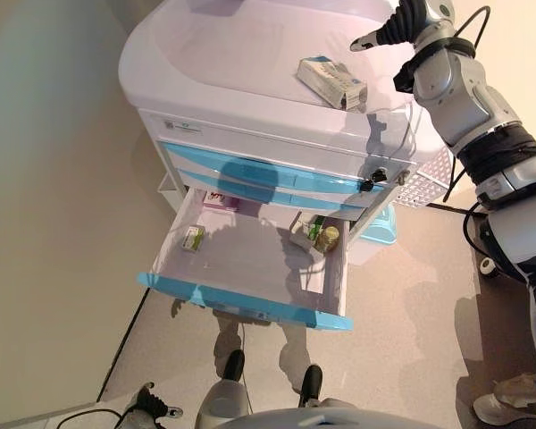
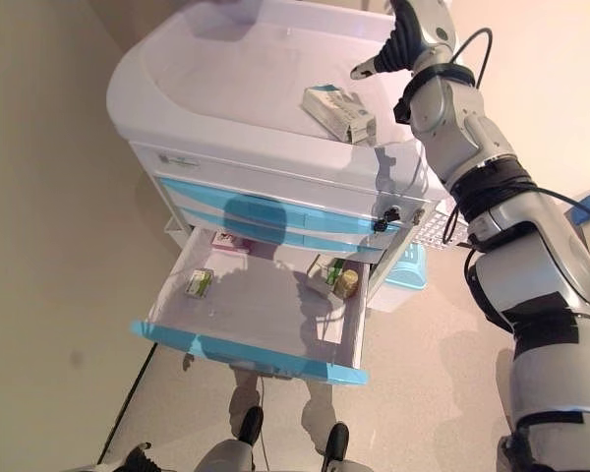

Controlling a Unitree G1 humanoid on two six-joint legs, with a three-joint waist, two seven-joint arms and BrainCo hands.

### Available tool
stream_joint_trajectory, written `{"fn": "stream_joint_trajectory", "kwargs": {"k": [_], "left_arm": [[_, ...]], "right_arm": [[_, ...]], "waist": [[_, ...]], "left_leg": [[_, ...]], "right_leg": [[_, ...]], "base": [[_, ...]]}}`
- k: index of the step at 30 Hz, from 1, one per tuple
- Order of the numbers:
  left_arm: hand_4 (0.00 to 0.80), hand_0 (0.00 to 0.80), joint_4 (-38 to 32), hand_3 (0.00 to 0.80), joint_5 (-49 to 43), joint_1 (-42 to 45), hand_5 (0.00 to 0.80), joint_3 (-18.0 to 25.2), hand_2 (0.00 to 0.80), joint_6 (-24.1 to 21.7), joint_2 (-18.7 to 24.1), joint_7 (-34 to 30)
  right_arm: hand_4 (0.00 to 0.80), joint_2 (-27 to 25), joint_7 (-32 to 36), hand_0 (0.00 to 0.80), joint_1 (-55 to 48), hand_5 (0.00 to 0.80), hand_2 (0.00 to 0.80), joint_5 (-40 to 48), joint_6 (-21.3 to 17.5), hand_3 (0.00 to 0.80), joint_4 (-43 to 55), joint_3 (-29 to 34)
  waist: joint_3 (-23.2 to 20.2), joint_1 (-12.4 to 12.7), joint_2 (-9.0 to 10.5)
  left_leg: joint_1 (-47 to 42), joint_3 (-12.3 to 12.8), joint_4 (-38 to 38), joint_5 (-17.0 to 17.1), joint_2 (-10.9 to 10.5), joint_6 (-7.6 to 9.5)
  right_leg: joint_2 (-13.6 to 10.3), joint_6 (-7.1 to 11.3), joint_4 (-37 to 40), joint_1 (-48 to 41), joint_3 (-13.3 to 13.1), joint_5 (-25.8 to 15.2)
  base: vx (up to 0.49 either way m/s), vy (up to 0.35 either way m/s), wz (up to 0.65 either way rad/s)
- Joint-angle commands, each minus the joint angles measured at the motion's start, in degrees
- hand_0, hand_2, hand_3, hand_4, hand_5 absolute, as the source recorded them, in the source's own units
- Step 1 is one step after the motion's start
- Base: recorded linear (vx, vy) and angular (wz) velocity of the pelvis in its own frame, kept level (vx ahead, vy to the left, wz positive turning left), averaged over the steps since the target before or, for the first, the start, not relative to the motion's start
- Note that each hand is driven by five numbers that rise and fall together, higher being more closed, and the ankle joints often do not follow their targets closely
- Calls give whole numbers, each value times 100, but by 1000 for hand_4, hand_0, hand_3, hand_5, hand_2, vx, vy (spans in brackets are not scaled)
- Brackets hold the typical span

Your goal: Open the drawer and pick up the medicine

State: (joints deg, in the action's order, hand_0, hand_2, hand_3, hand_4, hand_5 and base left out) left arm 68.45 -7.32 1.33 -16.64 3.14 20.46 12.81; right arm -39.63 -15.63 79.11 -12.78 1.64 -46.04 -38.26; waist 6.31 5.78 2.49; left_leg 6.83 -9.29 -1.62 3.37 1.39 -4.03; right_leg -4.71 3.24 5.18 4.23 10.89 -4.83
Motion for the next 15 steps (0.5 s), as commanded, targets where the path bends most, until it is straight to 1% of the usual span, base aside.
{"fn": "stream_joint_trajectory", "kwargs": {"k": [1, 5, 10, 13, 15], "left_arm": [[0, 0, 322, 0, -182, -184, 0, 90, 0, 31, 161, -16], [0, 0, 299, 0, -213, -189, 0, 126, 0, 45, 132, -49], [0, 0, 293, 0, -223, -188, 0, 141, 0, 61, 96, -64], [0, 0, 263, 0, -230, -190, 0, 183, 0, 83, 62, -91], [0, 0, 270, 0, -238, -192, 0, 187, 0, 83, 64, -98]], "right_arm": [[0, -420, -235, 0, 94, 0, 0, 94, 3, 0, 142, 103], [0, -645, -239, 0, -227, 0, 0, 231, -13, 0, 279, 381], [0, -766, -271, 0, -591, 0, 0, 452, -46, 0, 279, 710], [0, -899, -333, 0, -1048, 0, 0, 641, -55, 0, 491, 1126], [0, -928, -338, 0, -1171, 0, 0, 644, -59, 0, 535, 1218]], "waist": [[-115, -45, 192], [-179, -168, 130], [-238, -228, 95], [-295, -296, 53], [-307, -300, 50]], "left_leg": [[33, -26, -238, 7, -344, 253], [-14, 59, -265, 4, -339, 245], [-77, 116, -277, -14, -315, 238], [-145, 169, -278, -43, -293, 229], [-160, 178, -278, -48, -290, 226]], "right_leg": [[-168, 427, -143, 75, -69, 8], [-153, 416, -122, 58, -110, -4], [-148, 413, -106, 2, -128, -2], [-141, 406, -97, -57, -152, 17], [-140, 406, -96, -69, -154, 21]], "base": [[-13, 3, -3], [-4, 3, -12], [8, -6, -8], [19, -16, -11], [11, -9, -8]]}}
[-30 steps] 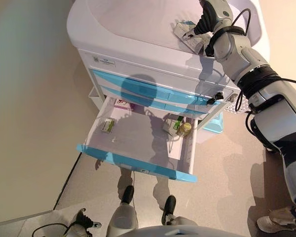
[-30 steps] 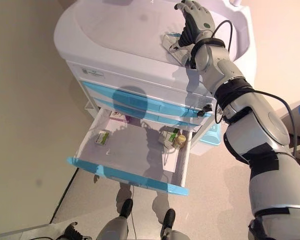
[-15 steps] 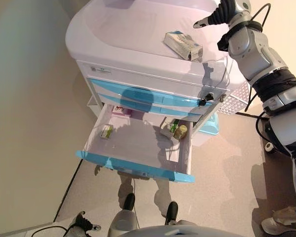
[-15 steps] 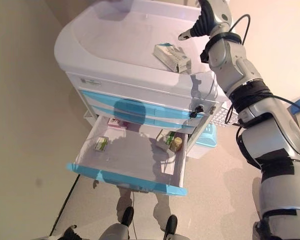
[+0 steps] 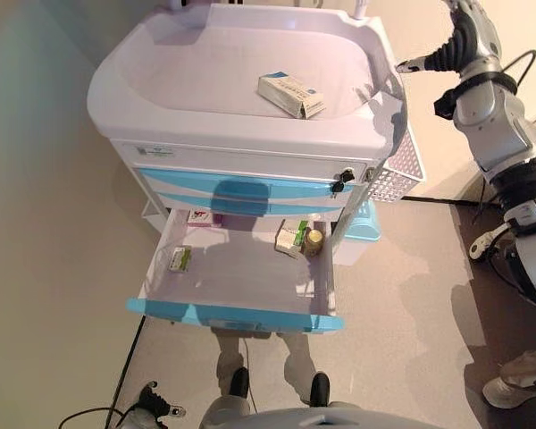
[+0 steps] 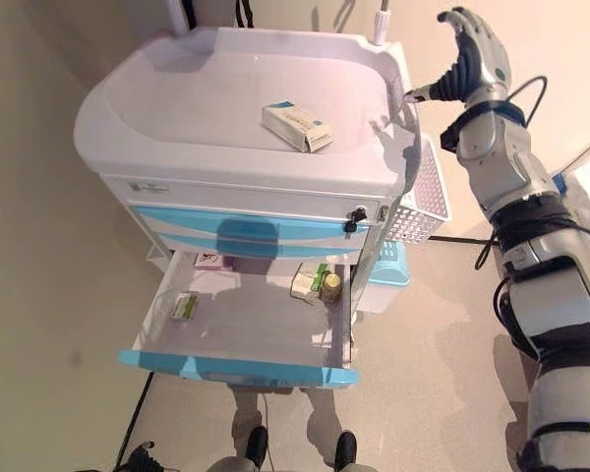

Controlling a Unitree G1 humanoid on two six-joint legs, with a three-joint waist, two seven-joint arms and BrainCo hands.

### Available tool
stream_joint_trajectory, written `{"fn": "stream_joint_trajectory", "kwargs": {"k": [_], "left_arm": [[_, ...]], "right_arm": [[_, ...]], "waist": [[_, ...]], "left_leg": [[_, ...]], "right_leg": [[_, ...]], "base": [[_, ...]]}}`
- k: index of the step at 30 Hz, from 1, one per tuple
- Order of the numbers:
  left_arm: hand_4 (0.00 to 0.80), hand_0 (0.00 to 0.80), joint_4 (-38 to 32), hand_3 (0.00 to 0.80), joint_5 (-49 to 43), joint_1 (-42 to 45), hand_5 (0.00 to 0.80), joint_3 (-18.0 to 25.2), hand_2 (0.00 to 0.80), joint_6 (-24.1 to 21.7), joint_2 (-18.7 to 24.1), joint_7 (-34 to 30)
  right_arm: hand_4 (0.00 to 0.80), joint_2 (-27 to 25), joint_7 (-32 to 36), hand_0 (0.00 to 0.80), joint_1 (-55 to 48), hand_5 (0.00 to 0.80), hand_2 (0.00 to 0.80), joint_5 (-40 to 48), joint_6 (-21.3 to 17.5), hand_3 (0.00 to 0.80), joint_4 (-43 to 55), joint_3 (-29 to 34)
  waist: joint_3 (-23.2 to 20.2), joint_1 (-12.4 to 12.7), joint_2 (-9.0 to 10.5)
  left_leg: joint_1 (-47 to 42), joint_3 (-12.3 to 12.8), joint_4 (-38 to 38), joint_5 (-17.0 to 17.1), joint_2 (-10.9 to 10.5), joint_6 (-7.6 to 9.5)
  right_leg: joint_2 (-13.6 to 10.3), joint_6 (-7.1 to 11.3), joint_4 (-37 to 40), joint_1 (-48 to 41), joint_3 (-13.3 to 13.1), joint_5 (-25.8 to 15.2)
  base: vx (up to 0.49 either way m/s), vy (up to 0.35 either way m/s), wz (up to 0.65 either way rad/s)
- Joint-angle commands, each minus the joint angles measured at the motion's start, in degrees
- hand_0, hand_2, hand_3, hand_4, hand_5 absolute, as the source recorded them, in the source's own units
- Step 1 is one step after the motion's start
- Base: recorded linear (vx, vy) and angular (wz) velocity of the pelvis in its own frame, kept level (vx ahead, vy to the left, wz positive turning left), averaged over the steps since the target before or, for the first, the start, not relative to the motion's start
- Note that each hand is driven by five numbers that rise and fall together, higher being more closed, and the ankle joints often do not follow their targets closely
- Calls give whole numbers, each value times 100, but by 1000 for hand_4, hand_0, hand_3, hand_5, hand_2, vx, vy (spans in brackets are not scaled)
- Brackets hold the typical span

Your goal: Open the drawer and pick up the medicine

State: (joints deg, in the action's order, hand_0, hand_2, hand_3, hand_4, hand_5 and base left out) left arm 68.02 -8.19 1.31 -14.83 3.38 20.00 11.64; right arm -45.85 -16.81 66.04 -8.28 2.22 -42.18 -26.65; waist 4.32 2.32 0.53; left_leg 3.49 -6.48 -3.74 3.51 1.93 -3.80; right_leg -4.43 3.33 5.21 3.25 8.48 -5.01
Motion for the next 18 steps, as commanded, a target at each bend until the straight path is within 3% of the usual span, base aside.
{"fn": "stream_joint_trajectory", "kwargs": {"k": [1, 10, 18], "left_arm": [[0, 0, 304, 0, -149, -177, 0, 44, 0, 68, 83, 26], [0, 0, 138, 0, -197, -59, 0, 261, 0, 119, -23, -52], [0, 0, 69, 0, -259, 30, 0, 413, 0, 128, -80, -160]], "right_arm": [[0, -269, -258, 0, -118, 0, 0, 341, -142, 0, 239, 284], [0, 114, -240, 0, -1988, 0, 0, 928, -327, 0, 1165, 1562], [0, 447, 29, 0, -3426, 0, 0, 1013, -359, 0, 1708, 2228]], "waist": [[-137, 18, 211], [-234, -95, 58], [-311, -159, -10]], "left_leg": [[137, -84, -70, -77, -335, 201], [-7, 44, -69, -135, -308, 213], [-101, 126, -72, -166, -301, 223]], "right_leg": [[-163, 394, -92, 0, 85, 50], [-163, 398, -82, -93, 14, 74], [-157, 400, -77, -166, -35, 91]], "base": [[17, -10, -6], [10, -10, -5], [-2, -7, -4]]}}
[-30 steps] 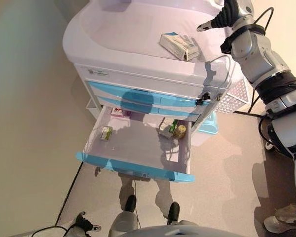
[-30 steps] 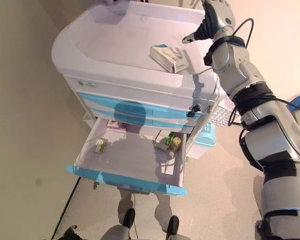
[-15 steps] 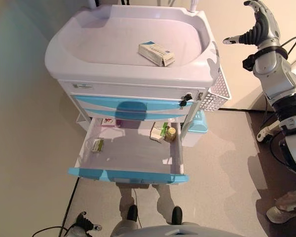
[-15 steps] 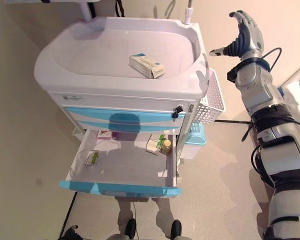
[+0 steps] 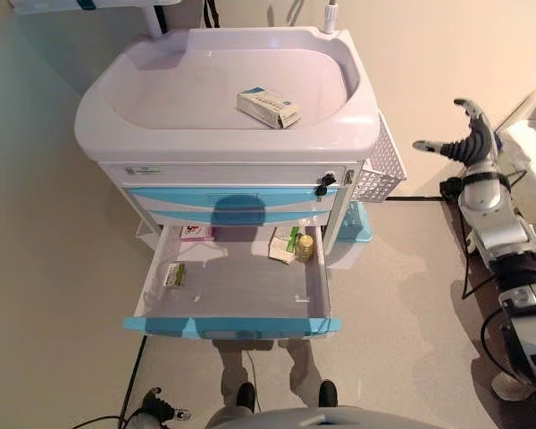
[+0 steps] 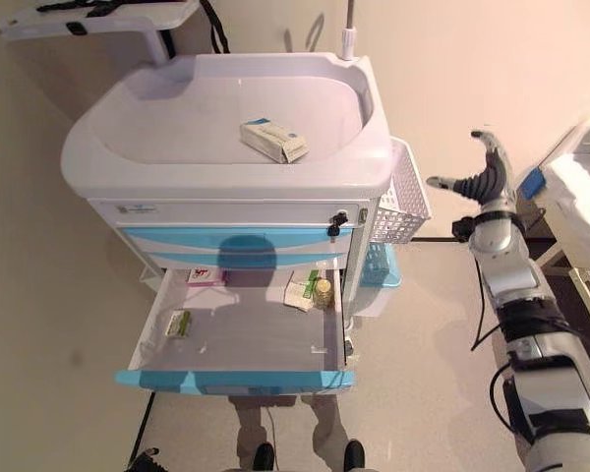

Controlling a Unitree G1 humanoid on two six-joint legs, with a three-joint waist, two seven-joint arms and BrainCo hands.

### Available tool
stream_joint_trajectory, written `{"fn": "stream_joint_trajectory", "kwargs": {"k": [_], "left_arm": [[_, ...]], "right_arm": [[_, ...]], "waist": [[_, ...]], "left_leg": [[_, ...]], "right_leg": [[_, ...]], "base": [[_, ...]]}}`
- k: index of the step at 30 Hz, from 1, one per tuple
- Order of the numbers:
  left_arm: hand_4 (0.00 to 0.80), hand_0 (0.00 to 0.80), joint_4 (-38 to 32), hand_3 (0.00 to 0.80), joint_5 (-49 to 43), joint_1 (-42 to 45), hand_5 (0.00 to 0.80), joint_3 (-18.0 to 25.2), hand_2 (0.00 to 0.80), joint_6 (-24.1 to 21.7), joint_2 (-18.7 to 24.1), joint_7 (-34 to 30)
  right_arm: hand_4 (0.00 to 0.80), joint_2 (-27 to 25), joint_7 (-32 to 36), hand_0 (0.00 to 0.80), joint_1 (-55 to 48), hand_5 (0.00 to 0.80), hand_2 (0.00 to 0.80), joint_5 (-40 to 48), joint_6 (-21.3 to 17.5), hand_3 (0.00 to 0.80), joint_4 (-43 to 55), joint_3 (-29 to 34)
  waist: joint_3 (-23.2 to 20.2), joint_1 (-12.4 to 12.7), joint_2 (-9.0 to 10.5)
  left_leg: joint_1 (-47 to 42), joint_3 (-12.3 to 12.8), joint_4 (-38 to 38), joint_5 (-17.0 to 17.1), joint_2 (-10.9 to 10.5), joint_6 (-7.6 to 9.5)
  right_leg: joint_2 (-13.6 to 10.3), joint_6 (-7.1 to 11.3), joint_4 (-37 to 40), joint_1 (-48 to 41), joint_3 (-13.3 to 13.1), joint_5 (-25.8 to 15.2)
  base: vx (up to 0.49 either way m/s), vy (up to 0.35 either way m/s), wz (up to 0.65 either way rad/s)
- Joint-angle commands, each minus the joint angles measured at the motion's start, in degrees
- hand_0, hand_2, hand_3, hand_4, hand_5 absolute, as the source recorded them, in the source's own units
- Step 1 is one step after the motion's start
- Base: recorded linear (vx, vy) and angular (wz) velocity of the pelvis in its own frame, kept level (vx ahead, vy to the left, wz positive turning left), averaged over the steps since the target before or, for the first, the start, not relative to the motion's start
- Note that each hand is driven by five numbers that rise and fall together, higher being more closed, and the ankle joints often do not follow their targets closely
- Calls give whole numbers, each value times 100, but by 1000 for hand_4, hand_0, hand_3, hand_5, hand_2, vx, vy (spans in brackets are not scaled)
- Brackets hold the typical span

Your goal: Open the drawer and pick up the medicine

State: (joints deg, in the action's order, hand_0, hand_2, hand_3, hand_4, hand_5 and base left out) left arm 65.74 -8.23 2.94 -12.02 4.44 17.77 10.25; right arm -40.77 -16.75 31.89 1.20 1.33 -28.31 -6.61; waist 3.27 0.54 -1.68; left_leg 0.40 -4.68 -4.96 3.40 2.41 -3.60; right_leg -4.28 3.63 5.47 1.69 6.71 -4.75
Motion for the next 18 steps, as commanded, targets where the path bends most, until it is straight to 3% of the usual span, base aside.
{"fn": "stream_joint_trajectory", "kwargs": {"k": [1, 12, 18], "left_arm": [[0, 0, 298, 0, -263, -133, 0, 170, 0, 21, 130, -20], [0, 0, 16, 0, -354, -27, 0, 391, 0, 5, 116, -196], [0, 0, -158, 0, -304, 38, 0, 451, 0, -67, 128, -307]], "right_arm": [[0, -3, 50, 0, -204, 0, 0, 104, -285, 0, 334, 336], [0, 604, 352, 0, -1990, 0, 0, 473, -281, 0, 398, 1177], [0, 1025, 471, 0, -2605, 0, 0, 968, -357, 0, -206, 1486]], "waist": [[-220, -3, 194], [-304, -173, 90], [-319, -261, 41]], "left_leg": [[190, -36, 53, -166, -349, 204], [17, 23, 61, -215, -346, 219], [-49, 26, 77, -232, -347, 225]], "right_leg": [[-174, 373, -104, -23, 133, 65], [-176, 350, -135, -159, 107, 131], [-177, 349, -164, -227, 97, 188]], "base": [[-13, -6, -7], [-6, -2, -5], [-2, -1, -1]]}}
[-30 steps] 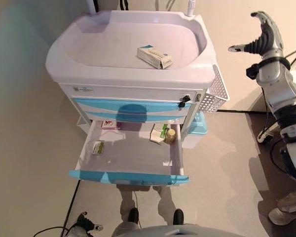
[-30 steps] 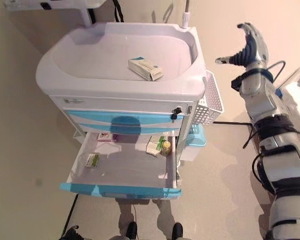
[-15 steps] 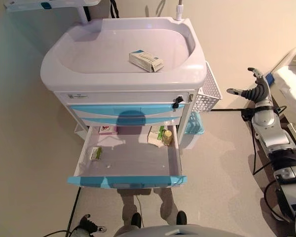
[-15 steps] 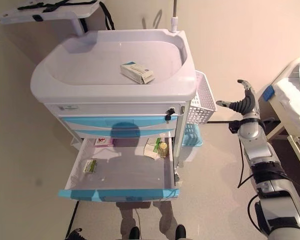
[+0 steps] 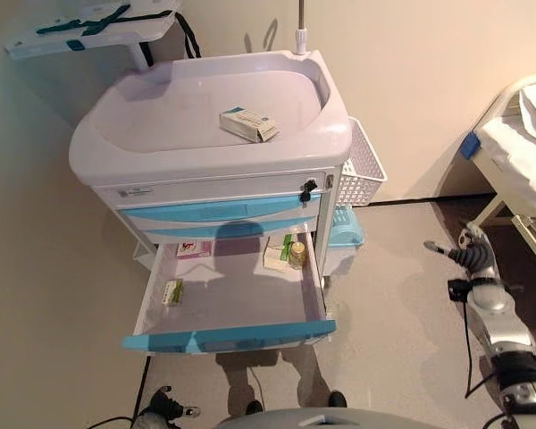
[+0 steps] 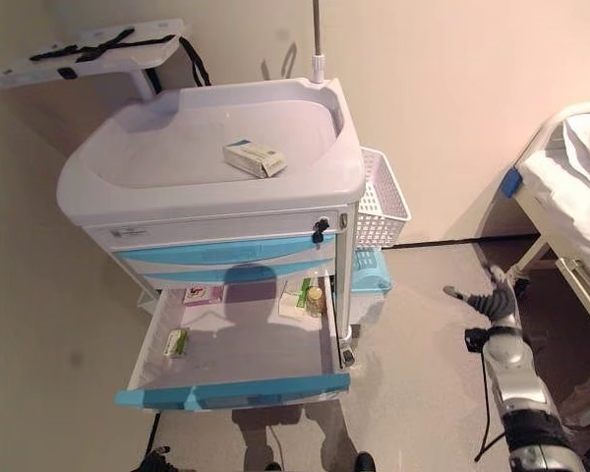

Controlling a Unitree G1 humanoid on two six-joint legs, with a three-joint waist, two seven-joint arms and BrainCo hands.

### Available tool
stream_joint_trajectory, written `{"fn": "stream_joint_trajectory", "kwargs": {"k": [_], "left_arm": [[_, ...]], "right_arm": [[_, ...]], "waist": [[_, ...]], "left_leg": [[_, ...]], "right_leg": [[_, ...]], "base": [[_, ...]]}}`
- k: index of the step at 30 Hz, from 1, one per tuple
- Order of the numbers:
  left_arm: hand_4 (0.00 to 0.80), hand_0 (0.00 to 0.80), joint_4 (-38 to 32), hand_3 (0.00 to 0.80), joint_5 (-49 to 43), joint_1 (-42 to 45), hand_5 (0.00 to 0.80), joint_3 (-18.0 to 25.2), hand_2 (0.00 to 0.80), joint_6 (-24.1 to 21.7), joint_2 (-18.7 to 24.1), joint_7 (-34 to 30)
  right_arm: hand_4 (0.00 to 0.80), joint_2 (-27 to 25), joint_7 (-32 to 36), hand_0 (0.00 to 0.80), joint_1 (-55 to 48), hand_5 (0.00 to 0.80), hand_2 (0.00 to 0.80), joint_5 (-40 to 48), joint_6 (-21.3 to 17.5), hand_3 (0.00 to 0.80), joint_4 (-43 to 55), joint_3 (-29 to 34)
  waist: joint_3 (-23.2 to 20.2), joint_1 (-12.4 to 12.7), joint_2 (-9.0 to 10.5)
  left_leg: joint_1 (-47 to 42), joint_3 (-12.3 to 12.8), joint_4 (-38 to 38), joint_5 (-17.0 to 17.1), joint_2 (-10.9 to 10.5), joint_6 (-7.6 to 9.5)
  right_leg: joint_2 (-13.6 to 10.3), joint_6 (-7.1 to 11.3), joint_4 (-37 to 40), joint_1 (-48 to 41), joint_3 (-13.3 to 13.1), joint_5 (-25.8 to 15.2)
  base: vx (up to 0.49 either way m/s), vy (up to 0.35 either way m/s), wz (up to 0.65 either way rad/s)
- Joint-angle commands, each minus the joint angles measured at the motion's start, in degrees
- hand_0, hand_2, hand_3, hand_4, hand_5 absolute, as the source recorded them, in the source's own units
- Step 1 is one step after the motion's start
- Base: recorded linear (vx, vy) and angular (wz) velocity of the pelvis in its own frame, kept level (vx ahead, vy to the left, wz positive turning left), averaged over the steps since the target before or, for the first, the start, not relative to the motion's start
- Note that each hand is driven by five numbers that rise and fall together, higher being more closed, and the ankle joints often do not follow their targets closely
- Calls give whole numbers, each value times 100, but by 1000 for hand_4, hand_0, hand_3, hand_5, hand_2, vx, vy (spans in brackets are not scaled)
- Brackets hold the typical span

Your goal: Open the drawer and pick up the medicine

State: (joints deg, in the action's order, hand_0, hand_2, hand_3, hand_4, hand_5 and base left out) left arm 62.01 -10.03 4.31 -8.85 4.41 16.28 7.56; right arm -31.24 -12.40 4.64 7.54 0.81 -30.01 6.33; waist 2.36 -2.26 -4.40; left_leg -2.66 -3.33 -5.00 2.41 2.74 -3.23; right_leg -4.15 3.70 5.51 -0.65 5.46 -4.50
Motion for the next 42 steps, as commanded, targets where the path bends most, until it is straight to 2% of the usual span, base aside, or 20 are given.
{"fn": "stream_joint_trajectory", "kwargs": {"k": [1, 14, 19, 23, 29, 31, 42], "left_arm": [[0, 0, 198, 0, -130, -103, 0, 120, 0, -103, 280, -88], [0, 0, 31, 0, -155, -136, 0, 165, 0, -198, 412, -317], [0, 0, 92, 0, -485, -210, 0, -175, 0, -245, 435, -549], [0, 0, -69, 0, -922, -408, 0, -714, 0, -304, 570, -715], [0, 0, -487, 0, -1054, -739, 0, -1140, 0, -356, 754, -714], [0, 0, -516, 0, -1237, -1027, 0, -1428, 0, -381, 811, -706], [0, 0, -673, 0, -1234, -1953, 0, -1752, 0, -382, 1016, -547]], "right_arm": [[0, 180, 80, 0, -36, 0, 0, 429, -319, 0, -323, 228], [0, 585, 525, 0, -732, 0, 0, 406, -147, 0, -2199, 175], [0, 560, 633, 0, -708, 0, 0, 209, -82, 0, -3088, 89], [0, 458, 698, 0, -603, 0, 0, 208, -69, 0, -3628, 65], [0, 349, 690, 0, -436, 0, 0, 235, -92, 0, -3792, 8], [0, 320, 680, 0, -366, 0, 0, 219, -98, 0, -3855, -71], [0, 314, 712, 0, -97, 0, 0, 324, -162, 0, -3766, -382]], "waist": [[-235, -10, 302], [-178, -130, 264], [-83, -204, 222], [129, -306, 168], [498, -419, 122], [627, -488, 119], [1039, -641, 213]], "left_leg": [[222, -102, 92, -145, -386, 195], [48, -72, 164, -204, -378, 199], [39, -49, 185, -220, -377, 210], [179, -27, 327, -248, -404, 234], [534, 6, 557, -267, -478, 279], [666, 56, 595, -253, -489, 286], [1194, 250, 948, -345, -534, 309]], "right_leg": [[-186, 335, -192, -16, 203, 182], [-177, 318, -229, -163, 141, 250], [-168, 320, -250, -135, 79, 251], [-188, 314, -377, 43, 8, 257], [-230, 288, -635, 442, -95, 263], [-225, 291, -675, 615, -153, 227], [-162, 253, -979, 1276, -438, 189]], "base": [[0, 0, 0], [0, 0, 0], [0, 0, 0], [-30, 6, -6], [-75, 19, -7], [-34, 16, -7], [-47, 9, -14]]}}
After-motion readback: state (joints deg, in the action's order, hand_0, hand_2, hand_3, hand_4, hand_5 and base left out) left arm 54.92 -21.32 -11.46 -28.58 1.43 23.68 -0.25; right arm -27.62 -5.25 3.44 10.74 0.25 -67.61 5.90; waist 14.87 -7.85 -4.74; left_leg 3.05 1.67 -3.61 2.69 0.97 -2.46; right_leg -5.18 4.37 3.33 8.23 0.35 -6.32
